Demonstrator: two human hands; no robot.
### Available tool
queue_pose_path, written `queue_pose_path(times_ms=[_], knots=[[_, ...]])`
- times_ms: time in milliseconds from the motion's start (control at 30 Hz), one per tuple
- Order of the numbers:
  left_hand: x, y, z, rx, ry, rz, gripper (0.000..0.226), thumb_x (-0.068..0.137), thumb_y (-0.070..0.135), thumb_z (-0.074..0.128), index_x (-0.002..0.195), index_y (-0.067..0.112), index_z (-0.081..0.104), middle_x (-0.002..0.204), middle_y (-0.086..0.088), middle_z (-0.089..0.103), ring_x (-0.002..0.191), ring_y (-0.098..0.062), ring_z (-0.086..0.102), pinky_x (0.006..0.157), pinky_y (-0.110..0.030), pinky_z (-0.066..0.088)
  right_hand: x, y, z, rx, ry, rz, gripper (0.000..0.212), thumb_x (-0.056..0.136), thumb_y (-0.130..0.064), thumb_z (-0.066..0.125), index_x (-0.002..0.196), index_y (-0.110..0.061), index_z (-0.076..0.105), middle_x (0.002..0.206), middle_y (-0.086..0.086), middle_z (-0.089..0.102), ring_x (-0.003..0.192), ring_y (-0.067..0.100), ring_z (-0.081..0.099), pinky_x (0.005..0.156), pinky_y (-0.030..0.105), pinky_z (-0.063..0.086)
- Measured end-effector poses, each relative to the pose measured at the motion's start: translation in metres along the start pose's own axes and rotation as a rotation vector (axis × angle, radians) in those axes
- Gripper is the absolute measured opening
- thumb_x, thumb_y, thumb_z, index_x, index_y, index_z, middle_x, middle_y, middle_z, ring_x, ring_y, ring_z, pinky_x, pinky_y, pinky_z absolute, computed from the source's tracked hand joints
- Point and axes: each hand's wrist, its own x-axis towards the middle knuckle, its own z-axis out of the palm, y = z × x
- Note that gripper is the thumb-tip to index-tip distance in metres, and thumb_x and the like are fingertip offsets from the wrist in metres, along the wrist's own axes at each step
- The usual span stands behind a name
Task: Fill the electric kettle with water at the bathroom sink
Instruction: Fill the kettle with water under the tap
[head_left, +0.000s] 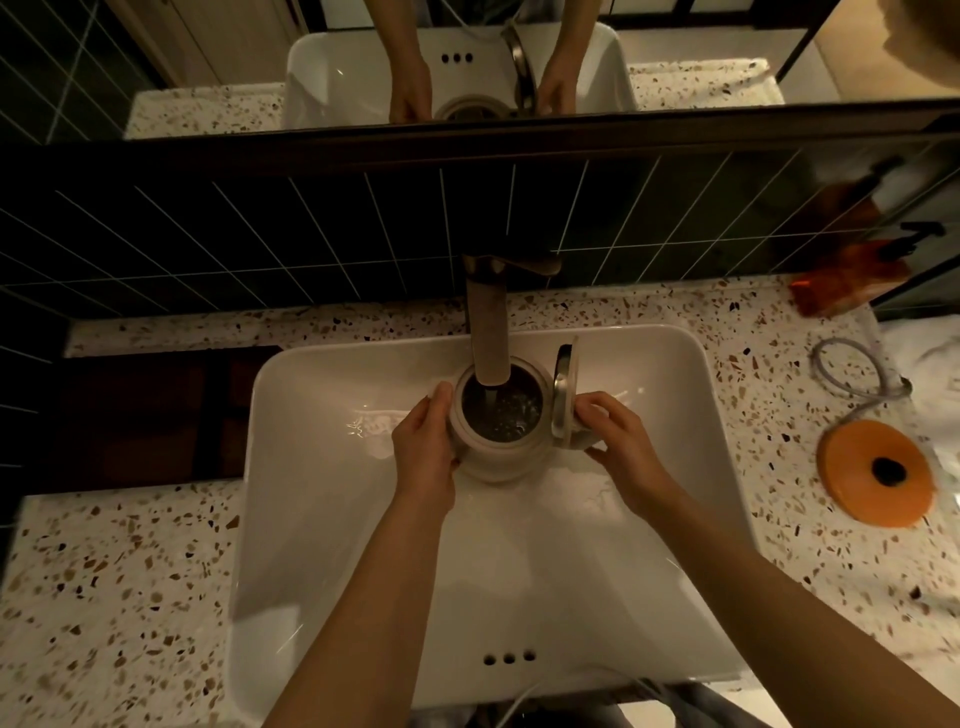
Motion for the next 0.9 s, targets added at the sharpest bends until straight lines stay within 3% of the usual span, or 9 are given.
queue_pose_path(times_ms=[133, 333, 467, 533, 667, 833, 900], knots=[[-0.001, 0.002, 0.002, -0.015, -0.002, 0.006, 0.014, 0.094, 0.033, 0.059, 0.086, 0.026, 0.068, 0.085, 0.009, 0.068, 0.084, -0.007, 0.059, 0.081, -0.037, 0.046, -0.006, 0.004, 0.011, 0.012, 0.131, 0.031, 0.025, 0.092, -0.041, 0.055, 0.098, -0.018, 0.062, 0.104, 0.003, 0.066, 0.102, 0.025, 0.06, 0.085, 0.046, 0.045], [-0.003, 0.003, 0.004, -0.018, 0.009, 0.005, 0.016, 0.094, 0.033, 0.059, 0.085, 0.023, 0.068, 0.08, 0.007, 0.068, 0.08, -0.008, 0.06, 0.079, -0.036, 0.046, -0.007, 0.013, 0.02, 0.038, 0.212, -0.046, 0.049, 0.082, -0.058, 0.056, 0.099, -0.012, 0.06, 0.104, 0.009, 0.065, 0.101, 0.026, 0.061, 0.084, 0.036, 0.047], [-0.004, 0.002, 0.003, -0.004, 0.008, -0.008, 0.016, 0.093, 0.035, 0.059, 0.088, 0.024, 0.069, 0.081, 0.007, 0.068, 0.082, -0.01, 0.06, 0.078, -0.036, 0.046, -0.001, 0.012, 0.023, -0.018, 0.284, -0.073, 0.036, 0.096, -0.036, 0.05, 0.095, -0.001, 0.059, 0.083, 0.004, 0.062, 0.074, 0.002, 0.06, 0.066, 0.011, 0.046], [-0.005, 0.002, 0.003, -0.003, 0.0, -0.009, 0.015, 0.093, 0.035, 0.059, 0.087, 0.025, 0.069, 0.082, 0.008, 0.069, 0.082, -0.009, 0.061, 0.077, -0.036, 0.047, 0.002, 0.013, 0.023, -0.067, 0.313, -0.104, 0.034, 0.098, -0.032, 0.049, 0.09, -0.001, 0.06, 0.077, 0.002, 0.06, 0.062, -0.008, 0.057, 0.059, 0.005, 0.044], [-0.007, 0.002, 0.003, 0.001, -0.013, -0.007, 0.015, 0.094, 0.034, 0.059, 0.085, 0.026, 0.067, 0.084, 0.01, 0.068, 0.082, -0.006, 0.06, 0.084, -0.039, 0.046, 0.006, 0.015, 0.022, -0.104, 0.333, -0.125, 0.029, 0.098, -0.025, 0.049, 0.074, -0.01, 0.056, 0.068, 0.001, 0.055, 0.054, -0.007, 0.052, 0.057, 0.007, 0.042], [-0.006, 0.001, 0.003, -0.003, -0.019, -0.003, 0.014, 0.094, 0.033, 0.058, 0.084, 0.028, 0.066, 0.084, 0.012, 0.067, 0.081, -0.004, 0.058, 0.087, -0.039, 0.046, 0.004, 0.013, 0.017, -0.135, 0.294, -0.162, 0.03, 0.098, -0.019, 0.05, 0.07, -0.011, 0.058, 0.066, 0.003, 0.057, 0.055, -0.004, 0.053, 0.058, 0.008, 0.044], [-0.006, 0.001, 0.003, -0.008, -0.024, -0.005, 0.014, 0.095, 0.033, 0.058, 0.084, 0.028, 0.066, 0.084, 0.012, 0.067, 0.081, -0.003, 0.058, 0.086, -0.038, 0.046, 0.004, 0.012, 0.015, -0.147, 0.261, -0.164, 0.033, 0.098, -0.02, 0.05, 0.069, -0.007, 0.06, 0.067, 0.011, 0.059, 0.058, 0.003, 0.054, 0.06, 0.014, 0.046]])
